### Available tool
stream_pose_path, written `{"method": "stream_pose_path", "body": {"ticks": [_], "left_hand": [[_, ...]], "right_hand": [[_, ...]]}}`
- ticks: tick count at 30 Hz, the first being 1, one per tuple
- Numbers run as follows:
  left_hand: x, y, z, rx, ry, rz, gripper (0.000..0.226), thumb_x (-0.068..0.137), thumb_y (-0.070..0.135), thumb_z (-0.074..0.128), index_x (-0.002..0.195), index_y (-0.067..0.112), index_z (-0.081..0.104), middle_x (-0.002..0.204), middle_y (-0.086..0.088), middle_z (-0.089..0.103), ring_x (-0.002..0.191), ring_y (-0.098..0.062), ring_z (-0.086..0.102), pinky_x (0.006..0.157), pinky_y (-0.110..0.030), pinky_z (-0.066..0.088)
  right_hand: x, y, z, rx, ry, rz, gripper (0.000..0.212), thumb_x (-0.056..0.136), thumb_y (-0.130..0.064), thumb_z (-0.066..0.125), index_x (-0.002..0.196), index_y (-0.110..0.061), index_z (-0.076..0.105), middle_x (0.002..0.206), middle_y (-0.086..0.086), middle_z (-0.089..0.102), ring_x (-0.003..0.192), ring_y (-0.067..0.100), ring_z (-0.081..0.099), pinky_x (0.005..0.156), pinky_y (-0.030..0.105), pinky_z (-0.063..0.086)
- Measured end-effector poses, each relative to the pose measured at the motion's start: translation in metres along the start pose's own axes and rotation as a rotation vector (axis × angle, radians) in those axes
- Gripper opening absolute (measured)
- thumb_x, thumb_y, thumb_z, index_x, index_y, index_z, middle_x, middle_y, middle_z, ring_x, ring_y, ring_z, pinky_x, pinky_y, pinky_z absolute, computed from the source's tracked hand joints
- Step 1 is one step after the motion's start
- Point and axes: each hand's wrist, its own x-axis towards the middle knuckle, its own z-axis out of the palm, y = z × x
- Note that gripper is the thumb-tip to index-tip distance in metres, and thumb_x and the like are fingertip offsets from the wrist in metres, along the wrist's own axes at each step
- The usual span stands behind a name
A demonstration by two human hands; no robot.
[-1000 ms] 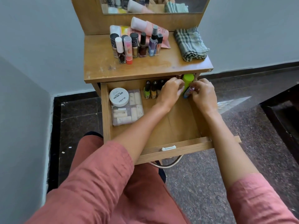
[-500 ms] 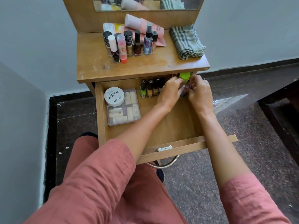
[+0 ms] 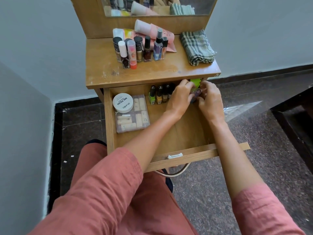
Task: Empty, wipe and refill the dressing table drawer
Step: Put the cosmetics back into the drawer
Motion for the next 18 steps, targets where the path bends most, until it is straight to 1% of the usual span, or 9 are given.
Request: {"method": "stream_pose_path", "body": {"ticks": [3, 7, 8, 10, 12, 14, 15, 16, 18], "left_hand": [[-0.006, 0.003, -0.012, -0.005, 0.087, 0.085, 0.017, 0.082, 0.002, 0.062, 0.098, 0.000, 0.064, 0.100, -0.013, 0.062, 0.090, -0.026, 0.062, 0.079, -0.036, 0.052], [-0.010, 0.002, -0.049, 0.034, 0.352, 0.201, 0.008, 0.082, 0.004, 0.061, 0.089, 0.003, 0.065, 0.088, -0.011, 0.065, 0.083, -0.022, 0.062, 0.078, -0.016, 0.043], [-0.010, 0.000, -0.062, 0.043, 0.421, 0.216, 0.008, 0.082, 0.004, 0.060, 0.088, 0.003, 0.065, 0.087, -0.010, 0.065, 0.083, -0.021, 0.061, 0.080, -0.015, 0.041], [-0.007, -0.005, -0.087, 0.062, 0.544, 0.214, 0.010, 0.084, 0.008, 0.057, 0.091, 0.004, 0.064, 0.089, -0.008, 0.064, 0.086, -0.021, 0.059, 0.084, -0.018, 0.042], [-0.004, -0.012, -0.112, 0.098, 0.637, 0.163, 0.015, 0.086, 0.012, 0.053, 0.096, 0.006, 0.063, 0.095, -0.007, 0.062, 0.092, -0.017, 0.056, 0.088, -0.014, 0.039], [-0.001, -0.019, -0.132, 0.146, 0.688, 0.099, 0.019, 0.087, 0.012, 0.051, 0.101, 0.007, 0.062, 0.103, -0.009, 0.060, 0.098, -0.012, 0.049, 0.087, -0.002, 0.031], [0.000, -0.022, -0.140, 0.156, 0.690, 0.071, 0.022, 0.087, 0.013, 0.050, 0.105, 0.008, 0.062, 0.108, -0.010, 0.058, 0.100, -0.012, 0.047, 0.086, 0.000, 0.028], [0.000, -0.025, -0.147, 0.157, 0.681, 0.044, 0.025, 0.088, 0.014, 0.049, 0.109, 0.009, 0.061, 0.112, -0.010, 0.056, 0.103, -0.014, 0.046, 0.085, -0.002, 0.029], [0.001, -0.031, -0.156, 0.152, 0.634, 0.005, 0.029, 0.089, 0.015, 0.046, 0.115, 0.010, 0.059, 0.118, -0.009, 0.053, 0.108, -0.019, 0.046, 0.086, -0.009, 0.032]], "right_hand": [[-0.002, -0.006, -0.003, 0.006, 0.049, -0.012, 0.040, 0.077, 0.008, 0.052, 0.117, 0.000, 0.052, 0.114, 0.019, 0.057, 0.107, 0.033, 0.051, 0.095, 0.033, 0.039], [0.001, -0.037, -0.005, 0.134, 0.124, -0.107, 0.029, 0.075, 0.008, 0.049, 0.100, 0.001, 0.061, 0.100, 0.018, 0.061, 0.092, 0.032, 0.056, 0.086, 0.038, 0.048], [0.003, -0.049, -0.005, 0.176, 0.127, -0.134, 0.025, 0.076, 0.007, 0.051, 0.097, 0.001, 0.062, 0.098, 0.016, 0.062, 0.088, 0.028, 0.058, 0.083, 0.032, 0.050], [0.009, -0.076, -0.006, 0.249, 0.114, -0.190, 0.019, 0.079, 0.004, 0.056, 0.096, 0.000, 0.064, 0.094, 0.008, 0.060, 0.081, 0.015, 0.056, 0.077, 0.010, 0.046], [0.017, -0.107, -0.005, 0.305, 0.080, -0.265, 0.019, 0.080, -0.001, 0.061, 0.099, -0.002, 0.065, 0.095, 0.003, 0.058, 0.079, 0.008, 0.054, 0.072, 0.004, 0.044], [0.026, -0.134, -0.004, 0.333, 0.053, -0.338, 0.025, 0.079, -0.005, 0.063, 0.104, -0.004, 0.065, 0.100, 0.006, 0.061, 0.082, 0.005, 0.053, 0.076, 0.009, 0.046], [0.030, -0.145, -0.003, 0.340, 0.043, -0.362, 0.028, 0.079, -0.005, 0.063, 0.107, -0.005, 0.064, 0.103, 0.007, 0.061, 0.083, 0.001, 0.050, 0.078, 0.006, 0.044], [0.034, -0.156, -0.003, 0.330, 0.035, -0.383, 0.031, 0.079, -0.004, 0.061, 0.110, -0.005, 0.063, 0.106, 0.008, 0.060, 0.085, -0.001, 0.046, 0.080, 0.000, 0.037], [0.040, -0.170, -0.001, 0.262, 0.021, -0.413, 0.034, 0.082, -0.005, 0.058, 0.115, -0.005, 0.061, 0.111, 0.010, 0.059, 0.096, 0.005, 0.045, 0.081, -0.007, 0.025]]}}
